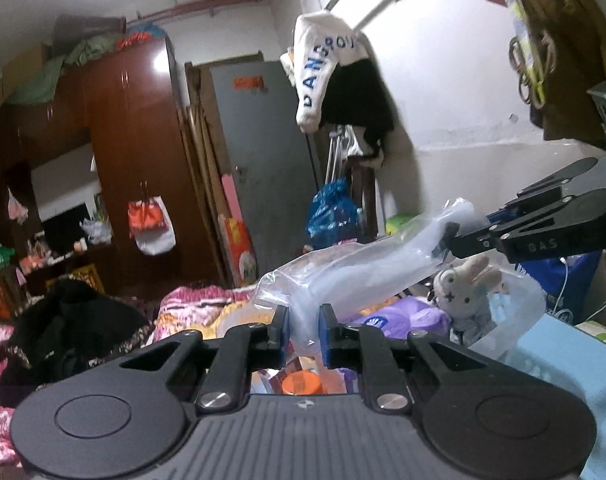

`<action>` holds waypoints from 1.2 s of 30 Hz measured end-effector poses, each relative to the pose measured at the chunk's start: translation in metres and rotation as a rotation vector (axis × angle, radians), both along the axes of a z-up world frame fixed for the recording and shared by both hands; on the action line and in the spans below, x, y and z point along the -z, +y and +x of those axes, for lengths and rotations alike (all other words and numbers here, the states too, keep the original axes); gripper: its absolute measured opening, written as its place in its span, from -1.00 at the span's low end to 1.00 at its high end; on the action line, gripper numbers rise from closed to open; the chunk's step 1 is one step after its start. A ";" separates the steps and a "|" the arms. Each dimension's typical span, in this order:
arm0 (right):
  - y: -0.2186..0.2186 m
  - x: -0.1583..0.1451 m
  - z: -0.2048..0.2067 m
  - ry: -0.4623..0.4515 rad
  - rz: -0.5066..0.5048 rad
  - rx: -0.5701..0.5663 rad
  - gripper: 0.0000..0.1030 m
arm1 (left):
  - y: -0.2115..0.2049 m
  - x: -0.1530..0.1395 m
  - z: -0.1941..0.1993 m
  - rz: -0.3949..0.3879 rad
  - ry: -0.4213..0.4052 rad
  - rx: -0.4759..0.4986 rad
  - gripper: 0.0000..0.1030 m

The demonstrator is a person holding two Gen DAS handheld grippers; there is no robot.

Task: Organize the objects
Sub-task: 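Lift the plastic bag with both grippers into the basket and open them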

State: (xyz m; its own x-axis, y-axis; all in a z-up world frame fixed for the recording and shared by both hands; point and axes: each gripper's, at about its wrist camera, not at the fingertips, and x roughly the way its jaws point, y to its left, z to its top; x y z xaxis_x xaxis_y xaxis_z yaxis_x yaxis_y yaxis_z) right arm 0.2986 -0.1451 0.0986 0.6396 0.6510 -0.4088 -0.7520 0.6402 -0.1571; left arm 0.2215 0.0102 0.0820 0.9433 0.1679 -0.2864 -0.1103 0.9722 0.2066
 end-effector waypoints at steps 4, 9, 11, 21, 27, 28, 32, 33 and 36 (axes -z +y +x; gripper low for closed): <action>-0.001 0.004 0.003 0.020 0.010 0.006 -0.60 | 0.006 0.006 0.002 -0.014 0.008 -0.025 -0.41; -0.009 0.005 0.001 -0.048 0.029 0.071 0.83 | 0.013 0.014 0.008 0.001 0.006 -0.072 0.40; -0.016 0.003 -0.005 -0.066 0.065 0.080 0.96 | 0.016 0.013 0.002 -0.024 -0.027 -0.085 0.62; -0.030 -0.003 -0.017 -0.018 0.147 0.032 1.00 | 0.011 0.013 -0.016 -0.146 -0.071 0.011 1.00; -0.022 0.001 -0.015 0.009 0.134 0.040 1.00 | 0.012 0.018 -0.016 -0.158 -0.054 0.016 1.00; -0.022 0.002 -0.016 0.015 0.138 0.037 1.00 | 0.013 0.017 -0.016 -0.162 -0.054 0.015 1.00; -0.022 0.002 -0.017 0.024 0.147 0.038 1.00 | 0.016 0.017 -0.014 -0.170 -0.039 0.006 1.00; -0.022 0.002 -0.017 0.024 0.142 0.040 1.00 | 0.016 0.017 -0.013 -0.169 -0.033 0.005 1.00; -0.021 0.000 -0.019 0.020 0.135 0.037 1.00 | 0.015 0.018 -0.015 -0.160 -0.033 0.001 1.00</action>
